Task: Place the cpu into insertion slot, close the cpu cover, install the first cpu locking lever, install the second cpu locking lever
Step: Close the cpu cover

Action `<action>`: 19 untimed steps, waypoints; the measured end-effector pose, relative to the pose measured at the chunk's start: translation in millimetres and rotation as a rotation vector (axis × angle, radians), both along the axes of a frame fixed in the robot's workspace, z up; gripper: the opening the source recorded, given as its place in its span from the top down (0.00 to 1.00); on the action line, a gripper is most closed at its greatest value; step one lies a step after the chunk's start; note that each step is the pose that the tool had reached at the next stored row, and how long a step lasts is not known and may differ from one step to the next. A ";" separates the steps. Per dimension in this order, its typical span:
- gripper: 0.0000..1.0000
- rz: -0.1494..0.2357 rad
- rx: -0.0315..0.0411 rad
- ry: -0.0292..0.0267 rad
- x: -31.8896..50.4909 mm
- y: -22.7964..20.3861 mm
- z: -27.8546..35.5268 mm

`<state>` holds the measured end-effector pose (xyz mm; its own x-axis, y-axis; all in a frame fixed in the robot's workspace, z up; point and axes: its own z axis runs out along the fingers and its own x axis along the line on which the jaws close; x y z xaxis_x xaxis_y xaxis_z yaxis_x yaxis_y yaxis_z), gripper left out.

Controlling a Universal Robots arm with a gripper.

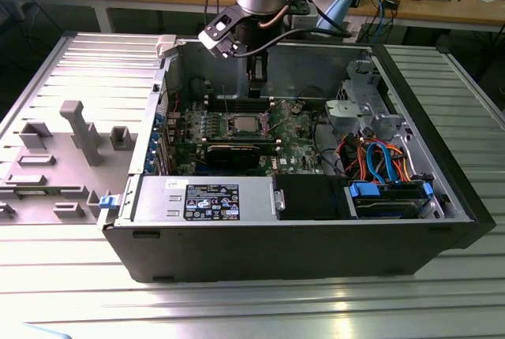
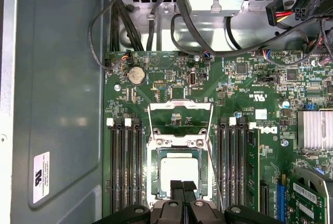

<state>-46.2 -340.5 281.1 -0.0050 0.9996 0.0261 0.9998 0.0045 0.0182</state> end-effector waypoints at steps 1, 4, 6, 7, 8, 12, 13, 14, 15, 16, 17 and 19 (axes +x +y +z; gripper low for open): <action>0.89 0.000 0.0000 0.0000 0.1 0.0 0.0; 0.89 0.000 0.0000 0.0000 0.8 0.0 0.0; 0.89 0.000 0.0000 0.0000 1.4 0.0 0.0; 0.89 0.000 0.0000 0.0000 1.7 0.0 0.0; 0.89 0.000 0.0000 0.0000 2.3 0.0 0.0; 0.89 0.000 0.0000 0.0000 3.7 0.0 0.0; 0.89 0.000 0.0000 0.0000 3.9 0.0 0.0; 0.89 0.000 0.0000 0.0000 4.2 0.0 0.0; 0.89 0.000 0.0000 0.0000 4.4 0.0 0.0; 0.89 0.000 0.0000 0.0000 4.7 0.0 0.0; 0.89 0.000 0.0000 0.0000 4.9 0.0 0.0; 0.89 0.000 0.0000 0.0000 5.5 0.0 0.0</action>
<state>-40.7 -340.5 281.1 -0.0050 0.9996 0.0261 0.9998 0.0045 0.0182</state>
